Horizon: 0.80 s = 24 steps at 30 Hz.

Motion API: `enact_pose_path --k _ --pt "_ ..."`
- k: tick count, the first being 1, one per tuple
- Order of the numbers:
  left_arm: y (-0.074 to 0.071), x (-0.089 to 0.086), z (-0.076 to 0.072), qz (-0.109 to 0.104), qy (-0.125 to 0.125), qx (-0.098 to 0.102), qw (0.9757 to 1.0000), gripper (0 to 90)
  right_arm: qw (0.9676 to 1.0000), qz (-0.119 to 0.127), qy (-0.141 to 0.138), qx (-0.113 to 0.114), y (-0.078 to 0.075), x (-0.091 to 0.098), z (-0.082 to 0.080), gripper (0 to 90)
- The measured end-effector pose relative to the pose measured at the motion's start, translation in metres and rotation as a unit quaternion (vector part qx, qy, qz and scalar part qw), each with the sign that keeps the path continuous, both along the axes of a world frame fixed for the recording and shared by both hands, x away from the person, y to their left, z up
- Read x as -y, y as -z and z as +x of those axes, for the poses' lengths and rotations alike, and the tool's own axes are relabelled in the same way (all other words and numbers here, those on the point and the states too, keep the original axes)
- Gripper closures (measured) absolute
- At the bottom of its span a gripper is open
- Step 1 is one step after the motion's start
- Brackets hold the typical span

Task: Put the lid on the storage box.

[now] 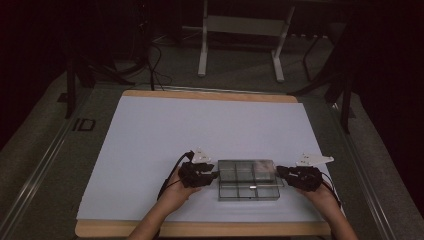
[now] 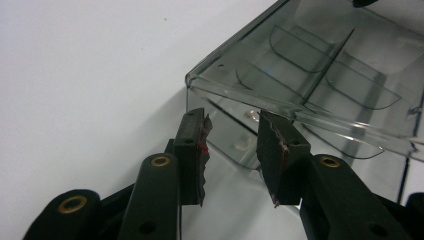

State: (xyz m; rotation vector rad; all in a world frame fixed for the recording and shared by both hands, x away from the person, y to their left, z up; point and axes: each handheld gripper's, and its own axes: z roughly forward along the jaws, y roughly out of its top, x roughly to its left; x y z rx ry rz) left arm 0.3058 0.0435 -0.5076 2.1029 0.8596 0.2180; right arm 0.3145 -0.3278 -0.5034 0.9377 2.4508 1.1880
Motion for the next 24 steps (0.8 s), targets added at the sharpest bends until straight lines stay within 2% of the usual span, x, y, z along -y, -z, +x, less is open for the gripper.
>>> enact_pose_path --k 8,9,14,18,20,22,24 --pt "0.012 -0.003 0.005 0.005 -0.013 -0.013 0.9998 64.9 0.9998 -0.018 0.009 0.002 0.006 0.003 0.001 76.0" --pt "0.014 -0.004 0.006 0.003 -0.014 -0.016 0.9998 64.8 0.9998 -0.015 0.010 0.001 0.006 0.004 0.001 76.1" --pt "0.021 -0.010 0.008 0.001 -0.032 -0.025 0.9992 61.9 0.9994 -0.028 0.018 0.005 0.010 0.005 0.004 70.0" --pt "0.021 -0.015 0.010 -0.008 -0.038 -0.034 0.9987 47.9 0.9990 -0.034 0.027 0.007 0.013 0.008 0.006 61.0" --pt "0.021 -0.017 0.011 -0.016 -0.033 -0.037 0.9986 43.5 0.9988 -0.035 0.031 0.012 0.013 0.010 0.006 59.0" --pt "0.021 -0.019 0.010 -0.019 -0.019 -0.034 0.9991 34.1 0.9985 -0.038 0.036 0.017 0.013 0.012 0.006 52.9" --pt "0.022 -0.020 0.010 -0.025 -0.017 -0.039 0.9988 32.7 0.9983 -0.036 0.041 0.019 0.012 0.014 0.007 48.0"
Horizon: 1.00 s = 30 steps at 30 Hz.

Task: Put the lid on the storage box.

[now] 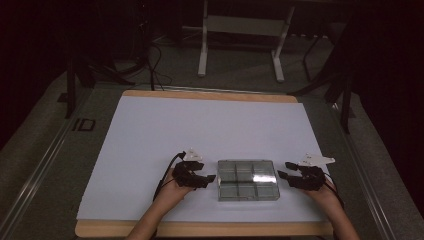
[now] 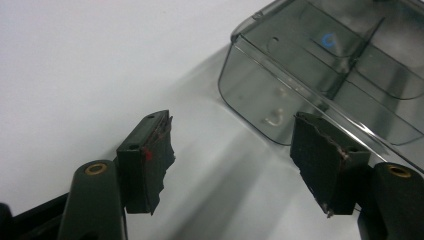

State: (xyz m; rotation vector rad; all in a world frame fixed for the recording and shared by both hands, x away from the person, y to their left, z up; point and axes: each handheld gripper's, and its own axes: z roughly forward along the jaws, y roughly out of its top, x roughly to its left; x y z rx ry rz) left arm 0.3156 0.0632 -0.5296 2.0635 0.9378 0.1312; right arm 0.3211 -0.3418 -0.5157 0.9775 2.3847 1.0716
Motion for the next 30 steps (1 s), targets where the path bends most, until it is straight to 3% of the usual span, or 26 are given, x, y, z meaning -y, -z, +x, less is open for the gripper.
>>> enact_pose_path --k 3,5,10,19,30 --pt "0.001 -0.002 0.000 -0.007 -0.001 0.002 1.0000 24.7 0.9999 0.003 0.011 0.000 0.000 0.004 0.001 38.3" --pt "0.001 -0.003 0.000 -0.004 -0.001 0.008 1.0000 14.4 0.9998 0.013 0.016 -0.002 0.000 0.007 0.001 31.8" --pt "0.000 -0.008 0.001 -0.019 -0.011 0.017 0.9996 8.0 0.9995 0.027 0.018 -0.007 0.000 0.014 0.000 20.1" --pt "0.000 -0.010 -0.003 -0.004 -0.007 0.022 0.9997 5.5 0.9989 0.033 0.034 -0.001 0.002 0.022 -0.003 15.8" --pt "0.001 -0.021 -0.010 -0.002 -0.020 0.030 0.9994 3.0 0.9985 0.035 0.041 0.011 0.006 0.031 -0.009 14.7"
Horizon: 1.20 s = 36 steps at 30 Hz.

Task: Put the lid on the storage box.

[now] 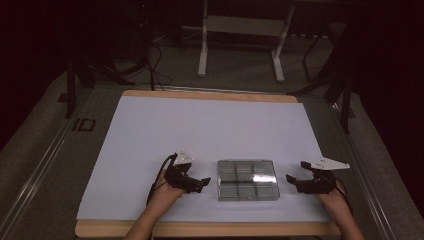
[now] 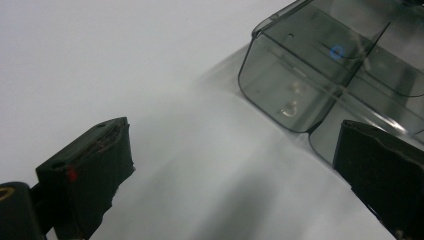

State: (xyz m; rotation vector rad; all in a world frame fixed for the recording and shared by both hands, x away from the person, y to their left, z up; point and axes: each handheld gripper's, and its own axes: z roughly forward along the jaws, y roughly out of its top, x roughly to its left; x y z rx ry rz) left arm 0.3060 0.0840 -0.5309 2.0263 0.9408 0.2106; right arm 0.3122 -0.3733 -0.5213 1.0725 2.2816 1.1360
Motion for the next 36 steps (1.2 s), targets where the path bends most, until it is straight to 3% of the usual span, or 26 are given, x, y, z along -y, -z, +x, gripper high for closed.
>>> enact_pose_path --k 6,11,23,29,36 --pt "0.002 -0.007 -0.005 0.003 -0.011 0.002 0.9999 3.0 1.0000 -0.002 0.004 0.005 0.002 0.004 -0.005 14.0" --pt "0.003 -0.010 -0.013 0.026 -0.012 0.015 0.9995 3.0 0.9998 -0.008 0.013 0.011 0.003 0.008 -0.008 14.0" --pt "0.007 -0.017 -0.020 0.012 -0.016 0.024 0.9995 3.0 0.9995 -0.008 0.031 0.007 0.007 0.021 -0.015 14.0" --pt "0.005 -0.027 -0.024 -0.001 -0.027 0.030 0.9992 3.0 0.9986 -0.008 0.048 0.020 0.008 0.027 -0.019 14.0" --pt "0.008 -0.039 -0.028 0.012 -0.038 0.029 0.9988 3.0 0.9979 -0.011 0.060 0.021 0.008 0.033 -0.022 14.0"
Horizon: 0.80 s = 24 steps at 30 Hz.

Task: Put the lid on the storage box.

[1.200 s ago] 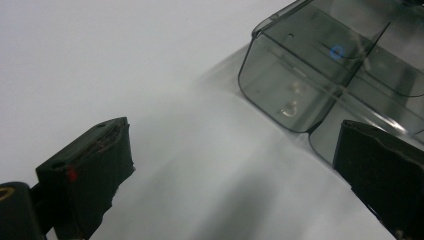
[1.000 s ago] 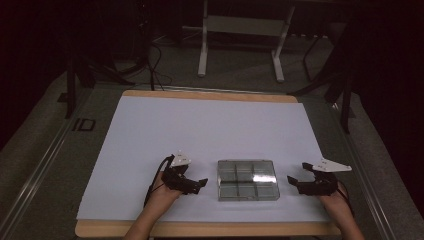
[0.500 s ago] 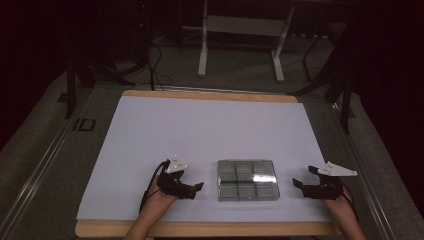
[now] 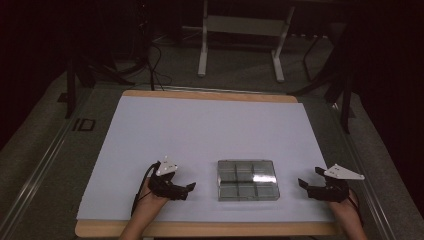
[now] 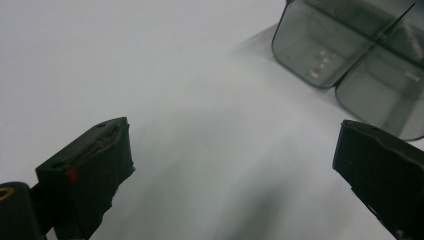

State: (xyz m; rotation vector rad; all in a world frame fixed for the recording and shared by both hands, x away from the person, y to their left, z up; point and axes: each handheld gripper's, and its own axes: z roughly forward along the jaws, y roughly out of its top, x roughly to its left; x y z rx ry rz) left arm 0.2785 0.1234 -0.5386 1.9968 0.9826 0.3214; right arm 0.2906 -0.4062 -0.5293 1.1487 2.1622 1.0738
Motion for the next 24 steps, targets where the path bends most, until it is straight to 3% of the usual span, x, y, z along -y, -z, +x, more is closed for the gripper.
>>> enact_pose_path --k 15,24 --pt "0.005 -0.020 -0.011 0.003 -0.019 0.010 0.9998 3.0 1.0000 -0.003 0.006 0.001 0.002 0.003 0.000 13.8" --pt "0.006 -0.022 -0.012 0.003 -0.023 0.009 0.9997 3.0 0.9999 -0.008 0.010 0.004 0.004 0.003 0.000 13.8"
